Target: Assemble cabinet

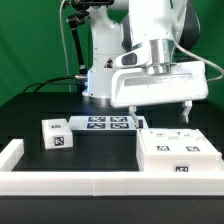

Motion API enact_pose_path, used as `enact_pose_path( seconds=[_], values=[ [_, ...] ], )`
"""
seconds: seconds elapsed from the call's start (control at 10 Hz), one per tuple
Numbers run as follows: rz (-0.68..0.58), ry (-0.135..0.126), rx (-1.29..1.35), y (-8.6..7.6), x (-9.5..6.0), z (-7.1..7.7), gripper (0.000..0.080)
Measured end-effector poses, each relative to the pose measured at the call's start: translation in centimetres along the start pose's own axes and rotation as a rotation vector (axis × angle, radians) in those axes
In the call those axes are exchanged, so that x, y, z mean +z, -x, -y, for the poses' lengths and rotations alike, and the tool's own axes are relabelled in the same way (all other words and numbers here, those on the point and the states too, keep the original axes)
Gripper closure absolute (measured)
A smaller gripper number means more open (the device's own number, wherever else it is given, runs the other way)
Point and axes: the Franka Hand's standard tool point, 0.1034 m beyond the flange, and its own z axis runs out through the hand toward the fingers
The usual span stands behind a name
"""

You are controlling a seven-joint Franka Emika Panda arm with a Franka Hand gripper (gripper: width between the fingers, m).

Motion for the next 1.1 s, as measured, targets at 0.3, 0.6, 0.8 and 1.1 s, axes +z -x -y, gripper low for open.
enact_pose_path(
  seconds=[0.3,0.6,0.8,1.1],
  values=[
    [0.001,0.000,-0.006,0.0,0.0,0.0,0.0002],
    [0.014,0.009,0.039,0.7,0.7,0.6,0.0002],
    [0.017,0.019,0.036,0.8,2.0,0.5,0.0002],
    [0.013,0.016,0.035,0.7,3.4,1.0,0.0002]
  ],
)
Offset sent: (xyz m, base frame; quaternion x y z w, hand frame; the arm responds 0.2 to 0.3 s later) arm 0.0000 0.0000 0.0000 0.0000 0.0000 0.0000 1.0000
